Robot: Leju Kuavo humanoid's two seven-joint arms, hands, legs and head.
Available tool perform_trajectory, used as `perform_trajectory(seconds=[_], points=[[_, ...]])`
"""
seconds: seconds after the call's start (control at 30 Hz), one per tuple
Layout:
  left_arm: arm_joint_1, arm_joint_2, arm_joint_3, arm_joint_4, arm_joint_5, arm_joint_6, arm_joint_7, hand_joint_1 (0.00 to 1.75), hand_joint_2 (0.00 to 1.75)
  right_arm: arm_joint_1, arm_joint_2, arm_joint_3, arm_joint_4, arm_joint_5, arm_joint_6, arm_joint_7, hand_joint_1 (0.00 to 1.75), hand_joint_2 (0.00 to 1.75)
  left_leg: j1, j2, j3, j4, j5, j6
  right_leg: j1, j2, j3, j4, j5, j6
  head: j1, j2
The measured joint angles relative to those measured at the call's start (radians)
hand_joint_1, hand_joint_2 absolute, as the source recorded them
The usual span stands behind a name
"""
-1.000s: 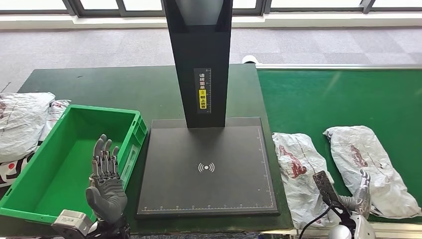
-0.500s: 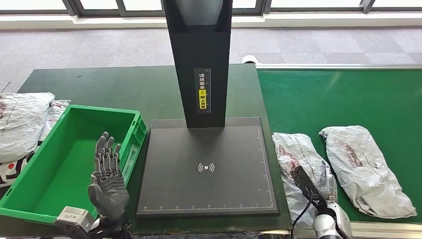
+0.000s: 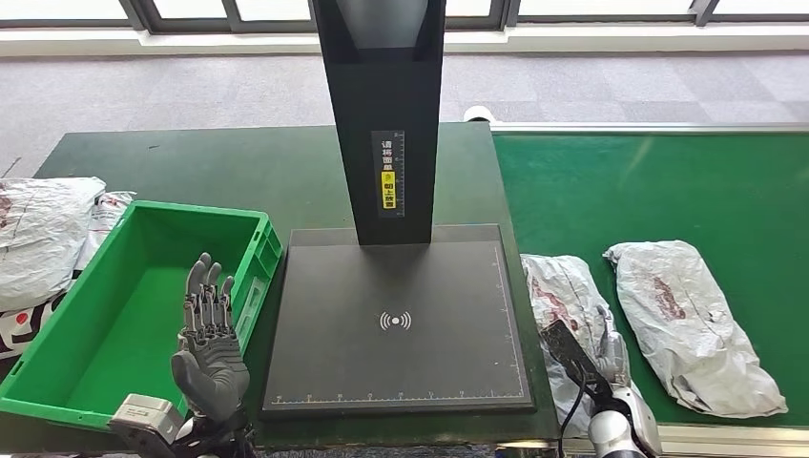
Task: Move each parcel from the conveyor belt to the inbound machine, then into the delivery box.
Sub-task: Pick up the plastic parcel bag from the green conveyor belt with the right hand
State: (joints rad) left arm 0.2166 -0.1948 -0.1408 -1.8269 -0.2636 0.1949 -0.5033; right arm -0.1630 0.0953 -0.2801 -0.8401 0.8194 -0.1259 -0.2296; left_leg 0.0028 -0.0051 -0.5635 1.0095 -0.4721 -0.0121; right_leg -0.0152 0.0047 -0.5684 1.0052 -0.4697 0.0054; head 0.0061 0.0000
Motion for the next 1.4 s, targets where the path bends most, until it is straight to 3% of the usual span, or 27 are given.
perform_trajectory(seconds=[0.27, 0.37, 0.5, 0.73, 1.2, 1.4], points=[[0.000, -0.004, 0.000, 0.000, 0.002, -0.002, -0.001, 0.00, 0.00, 0.005, 0.002, 0.020, -0.005, -0.062, 0.013, -0.046, 0.00, 1.75, 0.000, 0.000, 0.000, 0.000, 0.000, 0.000, 0.000, 0.000, 0.000, 0.000, 0.000, 0.000, 0.000, 0.000], [0.000, -0.008, 0.000, 0.000, 0.003, -0.008, 0.000, 0.00, 0.00, 0.007, 0.004, 0.036, -0.016, -0.072, 0.040, -0.005, 0.03, 1.75, 0.000, 0.000, 0.000, 0.000, 0.000, 0.000, 0.000, 0.000, 0.000, 0.000, 0.000, 0.000, 0.000, 0.000], [-0.002, -0.008, 0.000, 0.003, 0.005, -0.017, 0.006, 0.00, 0.00, 0.008, 0.004, 0.062, -0.019, -0.043, 0.066, 0.079, 1.75, 1.75, 0.000, 0.000, 0.000, 0.000, 0.000, 0.000, 0.000, 0.000, 0.000, 0.000, 0.000, 0.000, 0.000, 0.000], [-0.003, -0.008, 0.000, 0.006, 0.009, -0.022, 0.007, 0.00, 0.00, 0.036, -0.001, 0.073, -0.065, -0.065, 0.038, 0.090, 1.75, 1.75, 0.000, 0.000, 0.000, 0.000, 0.000, 0.000, 0.000, 0.000, 0.000, 0.000, 0.000, 0.000, 0.000, 0.000], [0.023, -0.022, 0.000, -0.008, -0.012, -0.012, 0.006, 0.00, 0.00, 0.206, 0.042, 0.064, -0.458, -0.266, 0.072, -0.014, 1.75, 1.75, 0.000, 0.000, -0.002, 0.000, 0.000, 0.000, 0.000, 0.000, -0.001, 0.000, 0.000, 0.000, 0.000, 0.000], [0.036, -0.025, 0.000, -0.020, -0.015, 0.005, 0.006, 0.00, 0.00, 0.249, 0.080, 0.038, -0.604, -0.442, -0.001, -0.140, 1.75, 1.75, 0.000, 0.000, -0.002, 0.000, 0.000, 0.000, 0.000, 0.000, -0.001, 0.000, 0.000, 0.000, 0.000, 0.000]])
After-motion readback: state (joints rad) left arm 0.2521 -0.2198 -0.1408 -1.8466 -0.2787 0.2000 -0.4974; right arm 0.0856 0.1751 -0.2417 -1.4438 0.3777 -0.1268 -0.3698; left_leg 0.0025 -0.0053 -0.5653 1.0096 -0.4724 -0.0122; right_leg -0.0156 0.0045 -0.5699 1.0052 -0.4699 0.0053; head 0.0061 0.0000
